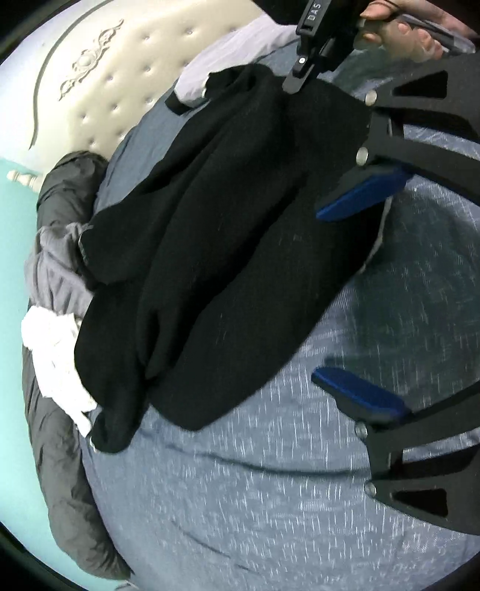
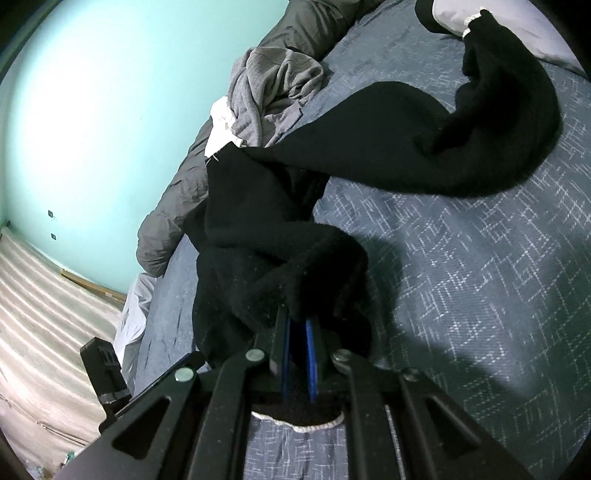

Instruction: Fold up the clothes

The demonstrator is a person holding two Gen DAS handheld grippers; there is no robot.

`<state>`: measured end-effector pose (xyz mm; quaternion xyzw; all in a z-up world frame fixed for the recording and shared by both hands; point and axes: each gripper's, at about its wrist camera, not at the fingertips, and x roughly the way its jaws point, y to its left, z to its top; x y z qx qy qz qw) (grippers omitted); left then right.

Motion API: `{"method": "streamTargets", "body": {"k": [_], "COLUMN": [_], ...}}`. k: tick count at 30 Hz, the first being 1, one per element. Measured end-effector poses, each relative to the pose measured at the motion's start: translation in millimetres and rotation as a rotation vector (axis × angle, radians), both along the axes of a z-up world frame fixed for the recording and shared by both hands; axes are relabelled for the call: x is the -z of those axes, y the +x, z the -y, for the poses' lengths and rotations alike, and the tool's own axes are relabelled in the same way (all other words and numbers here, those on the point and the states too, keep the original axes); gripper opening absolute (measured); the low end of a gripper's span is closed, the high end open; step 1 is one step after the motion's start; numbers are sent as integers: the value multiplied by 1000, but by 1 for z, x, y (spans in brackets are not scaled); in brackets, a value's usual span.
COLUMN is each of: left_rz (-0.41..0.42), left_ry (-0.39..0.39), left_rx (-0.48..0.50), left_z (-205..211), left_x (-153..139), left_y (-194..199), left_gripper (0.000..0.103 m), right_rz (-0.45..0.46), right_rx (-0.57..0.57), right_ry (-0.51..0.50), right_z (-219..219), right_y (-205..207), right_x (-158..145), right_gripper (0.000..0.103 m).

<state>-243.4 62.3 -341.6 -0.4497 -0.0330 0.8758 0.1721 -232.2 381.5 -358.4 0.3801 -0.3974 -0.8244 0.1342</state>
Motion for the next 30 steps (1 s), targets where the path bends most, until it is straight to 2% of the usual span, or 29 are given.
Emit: {"method": "streamTargets", "body": {"k": [1, 3, 4, 6, 10, 12, 15, 17, 18, 19, 20, 25, 30], "left_rz": [-1, 3, 8, 12, 12, 10, -13, -45, -59, -72, -86, -123, -102], "left_ry": [1, -1, -5, -9, -18, -13, 2, -9, -14, -19, -24, -43, -21], "left_rx": [14, 47, 56, 66, 74, 68, 62, 60, 56, 50, 44, -51, -194], "left_z": [-3, -12, -15, -20, -21, -16, -7, 0, 6, 13, 20, 77, 145], "left_x": [0, 1, 2, 4, 4, 1, -10, -24, -32, -40, -48, -75, -80], "left_y": [1, 2, 2, 1, 0, 0, 2, 6, 9, 12, 15, 24, 34], "left_gripper": [79, 66, 64, 49, 29, 13, 9, 8, 8, 8, 8, 8, 7], "right_rz": [2, 4, 4, 5, 10, 13, 15, 9, 3, -5, -18, -38, 24], "right_rx": [1, 2, 3, 3, 2, -1, -27, -44, -46, -45, -37, -3, 23], "right_ry": [-3, -6, -6, -8, -9, -4, 0, 7, 7, 1, -11, 18, 1], "right_z": [0, 0, 0, 0, 1, 2, 6, 10, 11, 10, 9, 7, 3], "right_y": [0, 1, 1, 1, 2, 1, -2, -3, -3, -3, -2, 3, 1], "right_x": [0, 1, 1, 1, 1, 1, 0, -3, -5, -7, -10, -18, -6], "right_gripper": [8, 8, 8, 8, 8, 8, 9, 13, 18, 34, 44, 46, 48]}}
